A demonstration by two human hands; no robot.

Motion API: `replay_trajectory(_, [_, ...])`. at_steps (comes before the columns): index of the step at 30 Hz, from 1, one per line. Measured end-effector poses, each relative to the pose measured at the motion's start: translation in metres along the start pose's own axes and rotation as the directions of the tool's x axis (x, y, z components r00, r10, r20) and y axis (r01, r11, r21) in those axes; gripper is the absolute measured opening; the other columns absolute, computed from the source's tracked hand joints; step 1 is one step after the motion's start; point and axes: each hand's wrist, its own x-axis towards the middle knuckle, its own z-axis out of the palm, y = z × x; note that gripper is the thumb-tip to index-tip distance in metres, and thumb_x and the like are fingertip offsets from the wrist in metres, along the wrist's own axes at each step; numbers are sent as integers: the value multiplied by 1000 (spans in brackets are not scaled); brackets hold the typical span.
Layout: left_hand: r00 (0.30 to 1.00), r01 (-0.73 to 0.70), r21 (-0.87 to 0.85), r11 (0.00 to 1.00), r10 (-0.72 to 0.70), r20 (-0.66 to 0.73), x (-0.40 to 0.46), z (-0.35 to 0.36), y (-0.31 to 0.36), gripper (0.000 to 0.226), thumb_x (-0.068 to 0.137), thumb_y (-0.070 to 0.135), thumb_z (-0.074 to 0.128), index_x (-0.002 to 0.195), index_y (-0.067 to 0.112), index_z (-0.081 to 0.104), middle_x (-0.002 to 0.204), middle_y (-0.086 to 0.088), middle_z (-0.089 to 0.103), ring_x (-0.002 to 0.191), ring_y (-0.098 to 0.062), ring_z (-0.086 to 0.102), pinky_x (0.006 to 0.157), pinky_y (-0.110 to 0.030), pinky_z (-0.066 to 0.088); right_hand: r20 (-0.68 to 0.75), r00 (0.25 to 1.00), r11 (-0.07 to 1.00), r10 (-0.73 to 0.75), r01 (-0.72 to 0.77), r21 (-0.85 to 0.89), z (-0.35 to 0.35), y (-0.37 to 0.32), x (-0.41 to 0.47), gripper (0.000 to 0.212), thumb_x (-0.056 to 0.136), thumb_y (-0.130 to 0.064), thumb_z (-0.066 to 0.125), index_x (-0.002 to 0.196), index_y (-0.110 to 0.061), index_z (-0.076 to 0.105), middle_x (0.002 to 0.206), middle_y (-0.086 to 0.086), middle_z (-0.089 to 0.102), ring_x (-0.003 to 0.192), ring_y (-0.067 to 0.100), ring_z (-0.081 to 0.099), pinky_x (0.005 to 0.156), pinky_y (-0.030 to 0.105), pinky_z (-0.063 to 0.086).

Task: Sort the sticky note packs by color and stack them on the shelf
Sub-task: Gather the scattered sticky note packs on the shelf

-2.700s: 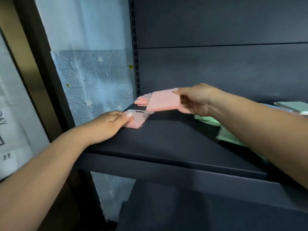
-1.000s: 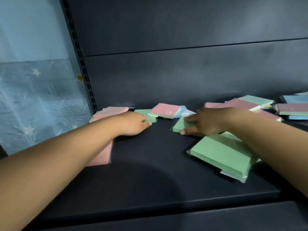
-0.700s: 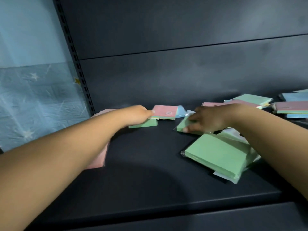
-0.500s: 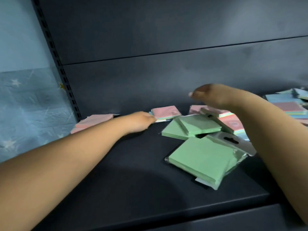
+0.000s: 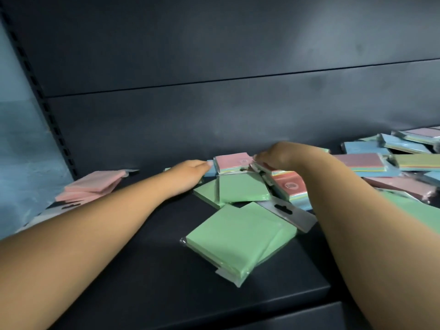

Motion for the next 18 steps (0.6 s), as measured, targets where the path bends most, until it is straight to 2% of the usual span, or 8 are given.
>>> replay_trajectory(1, [1000, -23, 25, 999, 23, 5, -8, -1, 4, 41, 99, 39, 33, 131, 20, 51, 140, 1, 47, 130, -15, 40, 92, -18, 26, 13, 1000, 1000, -8, 9, -17, 0, -2, -1, 24, 97, -32, 41, 86, -18, 57, 93, 7, 54, 89, 26, 48, 81, 27, 35])
replay_trajectory(4, [997, -65, 3, 998, 64, 49, -43, -4, 16, 48, 96, 45, 31, 138, 23, 43, 146, 8, 39, 135, -9, 32, 94, -13, 20, 32, 997, 993, -74, 77, -94, 3, -11, -1, 44, 92, -50, 41, 120, -22, 59, 134, 3, 51, 124, 27, 45, 107, 35, 33])
replay_trajectory(6, [993, -58, -52, 997, 62, 98, -70, -9, 21, 56, 90, 57, 27, 139, 32, 39, 144, 19, 34, 134, -1, 28, 103, -16, 17, 91, 981, 984, -171, 175, -31, 7, -25, -9, 54, 88, -59, 41, 127, -25, 56, 139, 1, 49, 127, 25, 44, 110, 38, 32])
replay_trajectory(8, [980, -50, -24, 998, 54, 192, -96, -12, 23, 68, 80, 66, 21, 140, 37, 35, 137, 29, 30, 126, 9, 25, 100, -14, 15, 193, 946, 965, -261, 257, 46, 12, -37, -19, 56, 86, -62, 44, 127, -25, 56, 141, -5, 47, 128, 19, 43, 109, 31, 29])
replay_trajectory(10, [965, -64, 92, 994, 38, 261, -115, -9, 19, 79, 73, 68, 22, 143, 34, 29, 146, 22, 23, 133, 6, 17, 101, -11, 10, 309, 921, 964, -239, 263, -40, 18, -42, -27, 50, 87, -62, 45, 121, -28, 56, 140, -5, 47, 124, 18, 44, 95, 25, 28])
replay_trajectory(12, [957, -62, 199, 978, 2, 289, -123, -4, 14, 82, 71, 70, 24, 144, 32, 26, 152, 11, 19, 143, -5, 6, 111, -18, 4, 357, 918, 955, -174, 246, -167, 21, -41, -29, 62, 86, -64, 43, 134, -26, 47, 146, -3, 41, 132, 19, 39, 95, 28, 27])
replay_trajectory(15, [959, -65, 167, 984, 15, 283, -129, -2, 3, 75, 64, 72, 30, 125, 32, 46, 133, 7, 39, 134, -14, 28, 113, -33, 22, 307, 937, 942, -166, 243, -232, 22, -39, -30, 71, 87, -64, 41, 144, -24, 34, 154, -2, 29, 140, 21, 27, 110, 33, 21])
replay_trajectory(18, [976, 0, 43, 999, -9, 217, -129, -4, -1, 43, 73, 62, 54, 102, 30, 53, 115, 10, 49, 109, -7, 48, 93, -24, 38, 240, 960, 946, -144, 204, -250, 22, -39, -30, 75, 86, -64, 43, 146, -21, 30, 155, -1, 24, 142, 22, 23, 113, 36, 19])
